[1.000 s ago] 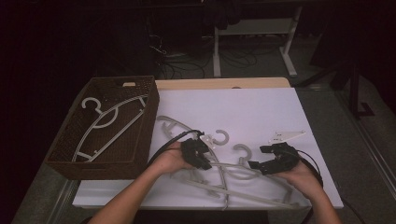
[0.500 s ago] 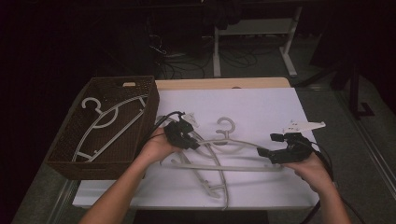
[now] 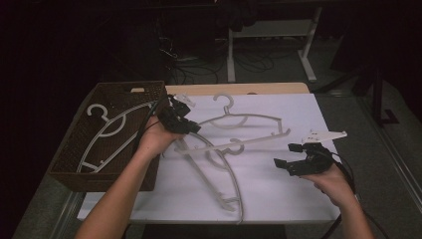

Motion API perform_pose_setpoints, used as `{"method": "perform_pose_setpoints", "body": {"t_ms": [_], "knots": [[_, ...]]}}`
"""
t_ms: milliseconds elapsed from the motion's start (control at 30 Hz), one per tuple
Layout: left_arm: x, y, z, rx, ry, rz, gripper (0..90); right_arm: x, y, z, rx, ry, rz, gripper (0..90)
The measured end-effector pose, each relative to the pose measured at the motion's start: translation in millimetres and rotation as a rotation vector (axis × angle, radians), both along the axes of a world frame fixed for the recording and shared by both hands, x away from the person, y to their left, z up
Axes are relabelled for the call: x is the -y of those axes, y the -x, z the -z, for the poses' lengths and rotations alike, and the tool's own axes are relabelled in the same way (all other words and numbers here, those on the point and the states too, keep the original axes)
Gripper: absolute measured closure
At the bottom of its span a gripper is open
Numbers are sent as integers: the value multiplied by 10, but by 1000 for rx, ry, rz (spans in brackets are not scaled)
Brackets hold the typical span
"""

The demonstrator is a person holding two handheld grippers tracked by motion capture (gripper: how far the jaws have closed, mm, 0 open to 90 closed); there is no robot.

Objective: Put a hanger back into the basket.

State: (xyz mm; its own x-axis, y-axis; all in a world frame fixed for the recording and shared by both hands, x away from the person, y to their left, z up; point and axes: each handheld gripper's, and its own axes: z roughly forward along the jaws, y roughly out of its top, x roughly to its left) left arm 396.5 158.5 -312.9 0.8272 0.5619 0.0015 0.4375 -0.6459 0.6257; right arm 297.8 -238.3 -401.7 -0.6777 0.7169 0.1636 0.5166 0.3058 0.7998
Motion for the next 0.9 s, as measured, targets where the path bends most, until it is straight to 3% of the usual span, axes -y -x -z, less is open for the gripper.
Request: {"method": "perform_pose_setpoints", "body": {"t_ms": [200, 533, 767, 900], "knots": [[-175, -10, -271, 43, 15, -44, 820, -49, -23, 88, -20, 8, -12, 169], [-615, -6, -612, 103, 46, -124, 820, -96, -50, 193, -43, 21, -15, 148], [-992, 34, -734, 144, 44, -186, 820, -118, -63, 212, -46, 31, -12, 140], [-1228, 60, -749, 149, 54, -220, 820, -129, -71, 221, -47, 35, -11, 139]]}}
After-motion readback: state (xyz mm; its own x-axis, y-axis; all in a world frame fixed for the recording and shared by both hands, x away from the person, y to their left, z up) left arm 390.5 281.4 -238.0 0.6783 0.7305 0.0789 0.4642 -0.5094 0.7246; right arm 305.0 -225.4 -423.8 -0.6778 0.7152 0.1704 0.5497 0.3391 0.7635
